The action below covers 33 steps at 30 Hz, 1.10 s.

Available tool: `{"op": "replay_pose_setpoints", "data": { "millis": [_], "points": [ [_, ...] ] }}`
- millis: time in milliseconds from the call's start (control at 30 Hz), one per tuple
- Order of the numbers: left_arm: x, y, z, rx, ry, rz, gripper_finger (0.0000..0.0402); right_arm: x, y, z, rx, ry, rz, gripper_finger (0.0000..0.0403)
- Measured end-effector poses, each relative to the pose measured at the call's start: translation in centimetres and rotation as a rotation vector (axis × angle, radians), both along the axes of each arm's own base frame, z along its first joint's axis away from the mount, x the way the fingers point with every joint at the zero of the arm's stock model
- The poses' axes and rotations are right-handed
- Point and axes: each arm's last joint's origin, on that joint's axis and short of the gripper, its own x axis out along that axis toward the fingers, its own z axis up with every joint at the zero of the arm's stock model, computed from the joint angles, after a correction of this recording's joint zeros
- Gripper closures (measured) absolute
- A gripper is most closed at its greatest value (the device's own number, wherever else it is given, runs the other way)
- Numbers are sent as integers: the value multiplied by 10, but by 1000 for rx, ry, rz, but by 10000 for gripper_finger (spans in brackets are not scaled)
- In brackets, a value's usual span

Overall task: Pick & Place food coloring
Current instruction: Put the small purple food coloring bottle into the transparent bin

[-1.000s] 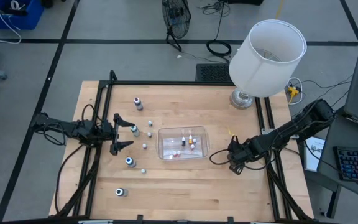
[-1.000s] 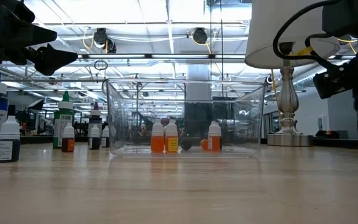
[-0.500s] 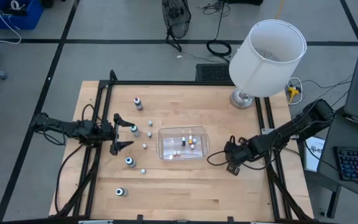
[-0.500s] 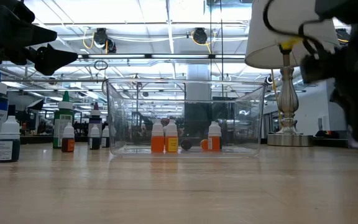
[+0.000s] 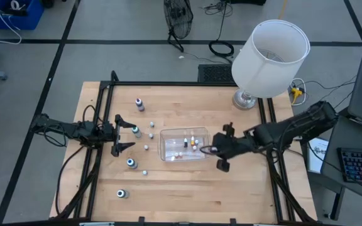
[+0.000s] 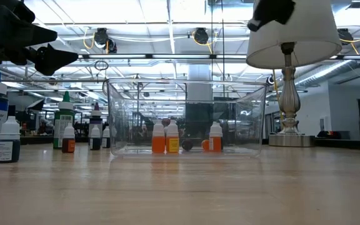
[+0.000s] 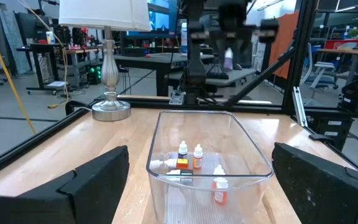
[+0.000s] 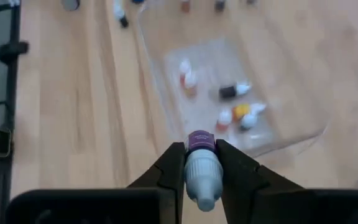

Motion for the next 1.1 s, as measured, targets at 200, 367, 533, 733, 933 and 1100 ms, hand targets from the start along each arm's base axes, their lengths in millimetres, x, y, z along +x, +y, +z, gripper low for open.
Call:
{"op": "replay_pose_setpoints", "data": {
  "millis": [200, 367, 533, 733, 933, 1100],
  "points": [
    [0, 0, 0, 0, 1, 0, 11, 41, -8, 11, -83, 184, 9, 345],
    [0, 0, 0, 0, 0, 0, 11, 83, -13, -17, -17, 366, 127, 345],
    [0, 0, 0, 0, 0, 0, 11, 105, -26, -56, 31, 498, 175, 345],
    [0, 0, 0, 0, 0, 0, 11, 118, -43, -81, 56, 559, 171, 345],
    [0, 0, 0, 0, 0, 0, 11, 125, -56, -95, 107, 581, 181, 345],
    [0, 0, 0, 0, 0, 0, 11, 128, -62, -108, 155, 558, 200, 346]
  ]
}}
